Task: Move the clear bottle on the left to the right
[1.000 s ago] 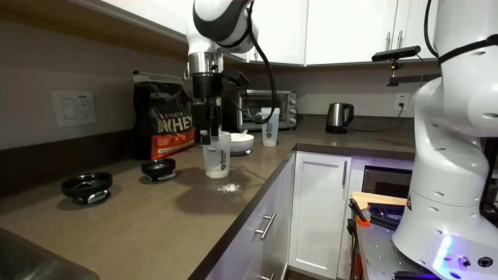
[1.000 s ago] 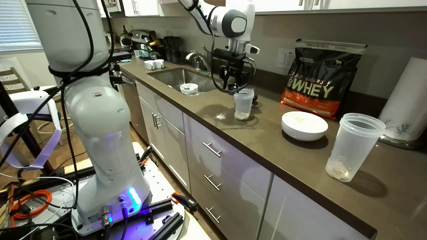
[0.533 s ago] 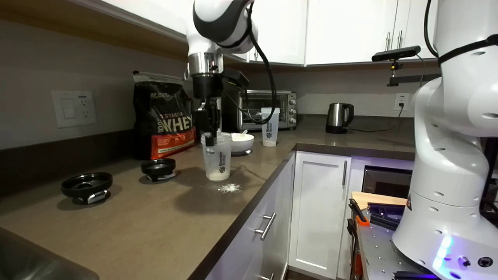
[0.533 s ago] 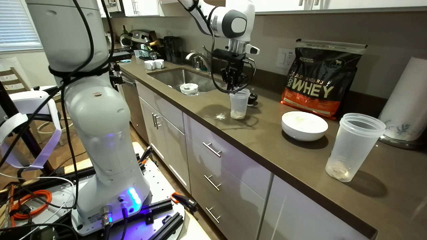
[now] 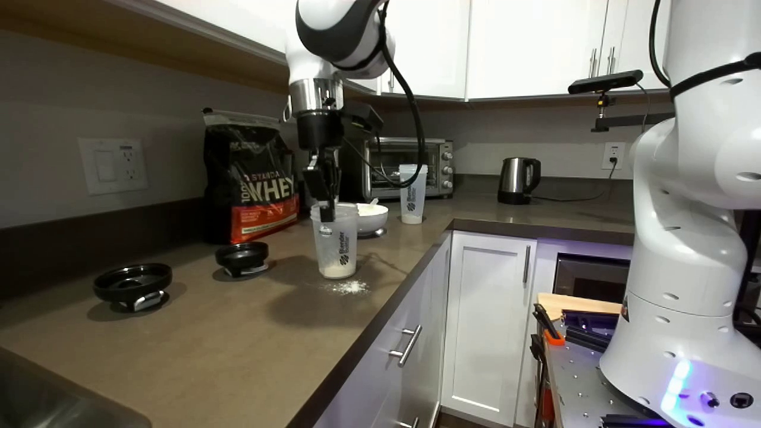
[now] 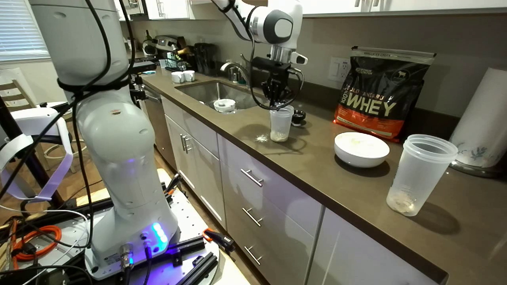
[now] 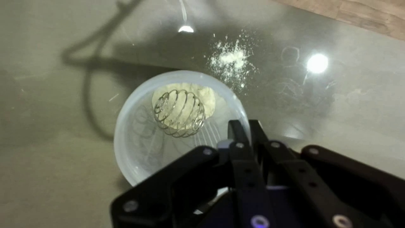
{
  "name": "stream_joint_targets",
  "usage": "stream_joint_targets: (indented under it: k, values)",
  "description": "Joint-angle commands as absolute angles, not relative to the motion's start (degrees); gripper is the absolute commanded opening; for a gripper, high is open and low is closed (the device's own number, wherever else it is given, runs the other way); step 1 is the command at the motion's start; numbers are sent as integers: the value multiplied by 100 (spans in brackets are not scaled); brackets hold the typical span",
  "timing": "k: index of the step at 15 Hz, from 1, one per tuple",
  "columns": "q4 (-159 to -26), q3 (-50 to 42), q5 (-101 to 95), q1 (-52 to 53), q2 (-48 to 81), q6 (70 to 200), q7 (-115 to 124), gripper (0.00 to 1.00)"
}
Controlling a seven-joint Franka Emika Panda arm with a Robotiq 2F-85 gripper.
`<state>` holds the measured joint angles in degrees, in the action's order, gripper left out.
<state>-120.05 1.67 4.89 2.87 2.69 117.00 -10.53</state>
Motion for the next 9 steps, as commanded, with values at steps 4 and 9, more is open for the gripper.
stream_joint_targets:
  k: [4,9]
  values:
    - [-11753,136,158,214,-83,10773,-999,2]
    - [-11464,19,-199,131,-298,10160,-969,2]
